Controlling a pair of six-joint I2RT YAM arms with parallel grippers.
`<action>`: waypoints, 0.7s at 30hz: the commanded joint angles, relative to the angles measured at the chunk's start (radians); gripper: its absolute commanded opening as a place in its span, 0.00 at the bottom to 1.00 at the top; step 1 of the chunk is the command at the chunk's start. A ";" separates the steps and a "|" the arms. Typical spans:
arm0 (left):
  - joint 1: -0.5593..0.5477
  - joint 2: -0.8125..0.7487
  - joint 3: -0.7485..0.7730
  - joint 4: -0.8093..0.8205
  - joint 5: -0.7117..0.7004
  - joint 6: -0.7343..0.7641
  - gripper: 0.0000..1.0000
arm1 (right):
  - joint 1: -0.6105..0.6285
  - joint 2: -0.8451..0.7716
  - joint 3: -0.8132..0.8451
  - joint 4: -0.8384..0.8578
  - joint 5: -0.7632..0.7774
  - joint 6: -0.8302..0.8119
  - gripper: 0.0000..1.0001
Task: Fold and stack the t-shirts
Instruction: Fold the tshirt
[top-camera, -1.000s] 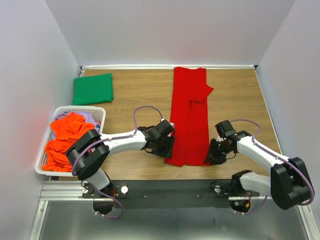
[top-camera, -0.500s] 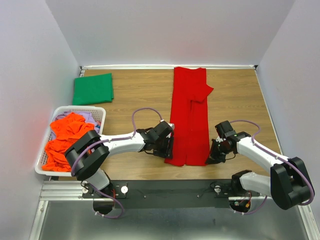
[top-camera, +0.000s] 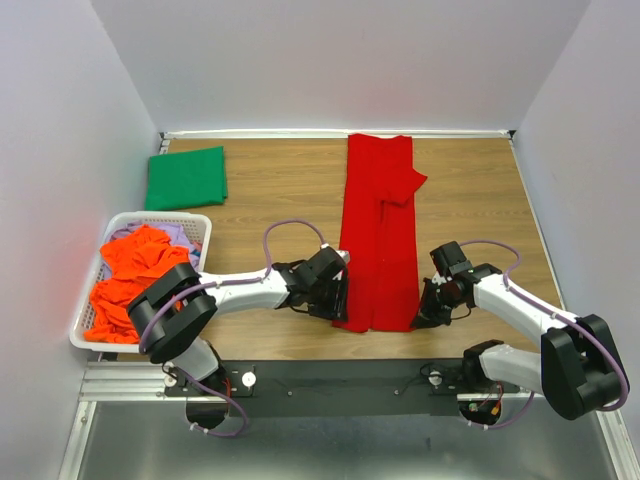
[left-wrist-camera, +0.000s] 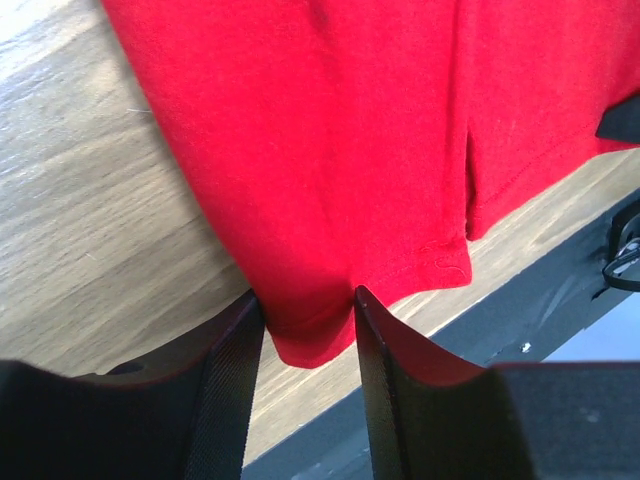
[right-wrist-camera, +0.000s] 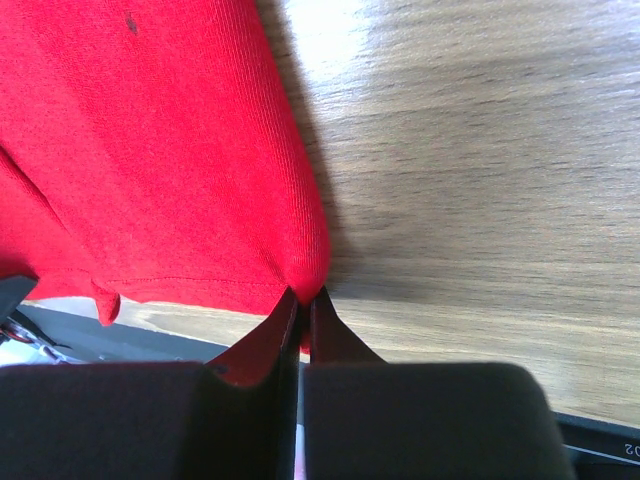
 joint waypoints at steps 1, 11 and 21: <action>-0.018 0.036 -0.056 -0.121 -0.036 -0.010 0.51 | 0.008 -0.007 -0.018 0.012 -0.009 0.000 0.08; -0.031 0.015 -0.065 -0.180 -0.087 -0.027 0.13 | 0.013 -0.025 -0.013 -0.023 -0.033 -0.003 0.04; -0.106 -0.103 -0.072 -0.288 -0.021 -0.055 0.00 | 0.039 -0.119 0.077 -0.257 -0.065 -0.033 0.01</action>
